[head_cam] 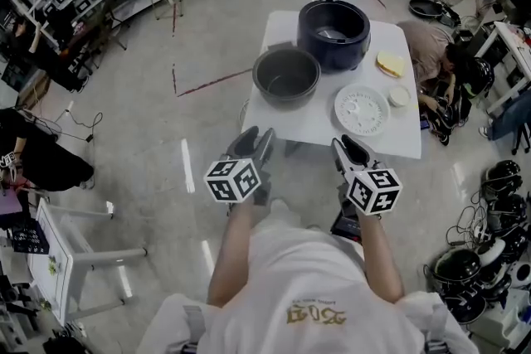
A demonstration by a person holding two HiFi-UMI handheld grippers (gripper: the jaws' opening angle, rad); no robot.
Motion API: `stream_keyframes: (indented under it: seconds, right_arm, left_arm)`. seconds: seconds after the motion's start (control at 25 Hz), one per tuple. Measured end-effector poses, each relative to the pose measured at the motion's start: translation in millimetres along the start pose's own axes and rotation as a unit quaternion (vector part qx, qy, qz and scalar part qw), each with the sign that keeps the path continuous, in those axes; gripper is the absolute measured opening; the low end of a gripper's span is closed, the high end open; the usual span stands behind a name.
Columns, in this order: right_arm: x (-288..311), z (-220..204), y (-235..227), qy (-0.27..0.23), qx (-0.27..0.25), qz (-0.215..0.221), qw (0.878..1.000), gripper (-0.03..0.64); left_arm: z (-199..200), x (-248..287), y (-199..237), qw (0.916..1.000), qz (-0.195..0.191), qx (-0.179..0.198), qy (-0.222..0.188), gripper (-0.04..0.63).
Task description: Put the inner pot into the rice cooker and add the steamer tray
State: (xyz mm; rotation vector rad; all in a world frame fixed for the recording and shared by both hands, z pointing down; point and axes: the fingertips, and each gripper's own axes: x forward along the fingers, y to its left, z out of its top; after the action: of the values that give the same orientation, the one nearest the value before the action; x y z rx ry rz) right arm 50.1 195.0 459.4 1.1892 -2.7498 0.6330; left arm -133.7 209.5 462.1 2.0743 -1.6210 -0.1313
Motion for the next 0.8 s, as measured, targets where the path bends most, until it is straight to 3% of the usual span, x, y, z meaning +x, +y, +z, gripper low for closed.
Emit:
stream_keyframes:
  seconds: [0.04,0.2,0.44,0.8]
  right_arm:
    - [0,-1,0,0.004,0.002,0.004,1.0,0.175]
    - [-5,-2,-9,0.001,0.002,-0.002,1.0,0.223]
    - [3,-6,-22,0.004,0.019,-0.012,1.0,0.229]
    - [66,-2,-63,0.039,0.04,-0.014,0.998,0.224]
  left_arm:
    - [0,1,1,1.0,0.003,0.0,-0.001,0.262]
    - [-2,3,0,0.9998,0.013,0.015,0.002,0.282]
    - [-9,8,6,0.9994,0.02,0.023,0.017,0.287]
    - [10,70,54,0.9989,0.042,-0.014,0.016,0.279]
